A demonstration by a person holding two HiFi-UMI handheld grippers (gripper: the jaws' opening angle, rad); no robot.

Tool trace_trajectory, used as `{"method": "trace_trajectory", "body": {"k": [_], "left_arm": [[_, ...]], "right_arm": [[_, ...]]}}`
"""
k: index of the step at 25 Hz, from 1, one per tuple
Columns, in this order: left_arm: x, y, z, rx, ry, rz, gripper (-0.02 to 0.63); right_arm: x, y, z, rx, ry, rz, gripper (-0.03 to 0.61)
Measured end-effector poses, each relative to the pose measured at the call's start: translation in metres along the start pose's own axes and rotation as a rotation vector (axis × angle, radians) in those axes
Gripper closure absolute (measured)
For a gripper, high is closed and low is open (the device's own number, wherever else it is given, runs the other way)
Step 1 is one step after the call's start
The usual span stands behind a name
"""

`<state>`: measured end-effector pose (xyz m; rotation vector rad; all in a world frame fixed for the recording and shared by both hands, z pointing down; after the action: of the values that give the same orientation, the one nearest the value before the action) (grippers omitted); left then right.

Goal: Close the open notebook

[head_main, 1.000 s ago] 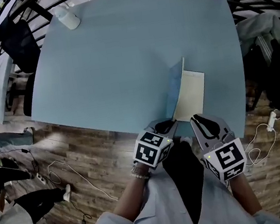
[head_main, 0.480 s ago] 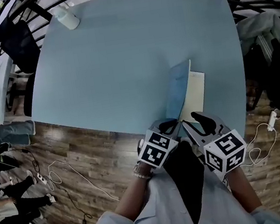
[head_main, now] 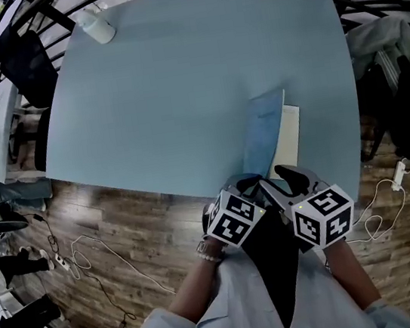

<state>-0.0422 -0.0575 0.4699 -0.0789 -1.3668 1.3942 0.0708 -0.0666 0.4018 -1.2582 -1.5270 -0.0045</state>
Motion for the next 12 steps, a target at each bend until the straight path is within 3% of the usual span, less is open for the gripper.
{"method": "trace_trajectory", "body": {"k": [5,8,12], "left_arm": [[0.0007,-0.0001,0.0002,0.001,-0.021,0.011,0.597],[-0.0003,-0.0010,-0.0010,0.001,-0.026,0.015,0.597],[0.0000,-0.0033,-0.0029,0.003,-0.010,0.012,0.595]], "right_arm": [[0.0028,-0.0049,0.0023,-0.009,-0.040,0.015,0.414],[0.0034,-0.0038,0.0013,-0.007,-0.041,0.025,0.490],[0.0073,0.0010,-0.0024,-0.031,-0.056,0.018,0.534]]}}
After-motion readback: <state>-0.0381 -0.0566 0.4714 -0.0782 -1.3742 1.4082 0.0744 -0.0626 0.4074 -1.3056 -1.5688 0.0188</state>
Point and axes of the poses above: the fingertips, and each gripper's own axes: y backward along the fingers, z to its left, x out of its underside, the point moved 9 cm from there along y, backward along the fingers, and after that the axes turned 5 degrees about y, right-handed, at the moved point
